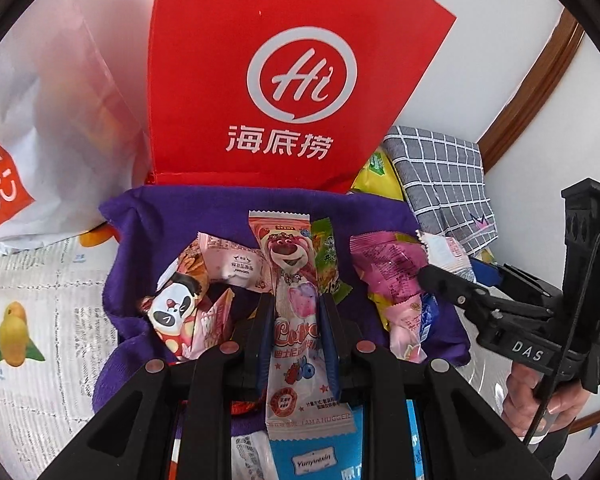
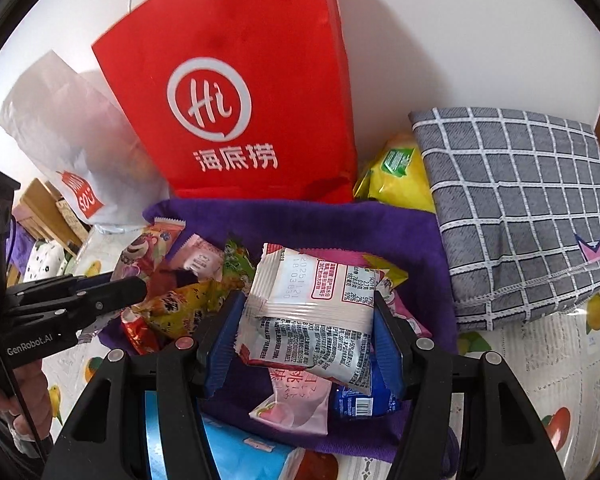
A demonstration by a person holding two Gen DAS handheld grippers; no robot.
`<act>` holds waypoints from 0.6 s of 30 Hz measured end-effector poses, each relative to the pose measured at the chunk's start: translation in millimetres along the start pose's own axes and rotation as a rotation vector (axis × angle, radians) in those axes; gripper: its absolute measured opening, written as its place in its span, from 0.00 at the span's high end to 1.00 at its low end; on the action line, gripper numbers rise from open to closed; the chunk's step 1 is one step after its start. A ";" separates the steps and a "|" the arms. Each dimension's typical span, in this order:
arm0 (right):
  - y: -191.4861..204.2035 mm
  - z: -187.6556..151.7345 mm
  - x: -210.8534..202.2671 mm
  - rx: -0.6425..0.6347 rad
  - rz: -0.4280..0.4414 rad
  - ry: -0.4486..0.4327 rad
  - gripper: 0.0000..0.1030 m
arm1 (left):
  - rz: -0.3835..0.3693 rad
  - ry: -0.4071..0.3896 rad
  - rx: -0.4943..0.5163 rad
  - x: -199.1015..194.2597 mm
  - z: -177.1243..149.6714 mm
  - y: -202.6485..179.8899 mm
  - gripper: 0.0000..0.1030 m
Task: Organize snacks
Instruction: 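Lower both held items onto the purple towel and open both tools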
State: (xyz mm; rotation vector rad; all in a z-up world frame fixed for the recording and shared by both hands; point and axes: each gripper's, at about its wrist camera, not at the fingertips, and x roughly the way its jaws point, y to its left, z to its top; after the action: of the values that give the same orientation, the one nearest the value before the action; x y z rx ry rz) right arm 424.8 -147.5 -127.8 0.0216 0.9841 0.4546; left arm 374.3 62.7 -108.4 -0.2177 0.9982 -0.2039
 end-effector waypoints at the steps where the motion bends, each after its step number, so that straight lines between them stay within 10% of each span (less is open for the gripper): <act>1: -0.1 -0.6 3.7 -0.003 0.000 0.009 0.41 | -0.002 0.004 0.002 2.3 0.5 -0.5 0.79; 18: 15.1 -7.5 23.4 -0.107 -0.065 0.043 0.30 | -0.041 0.043 -0.031 16.9 0.6 3.4 0.71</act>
State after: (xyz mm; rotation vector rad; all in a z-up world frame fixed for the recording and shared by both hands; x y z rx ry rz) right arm 424.3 -126.3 -147.3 -0.1165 0.9983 0.4489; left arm 383.9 61.4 -122.7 -0.2627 1.0410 -0.2318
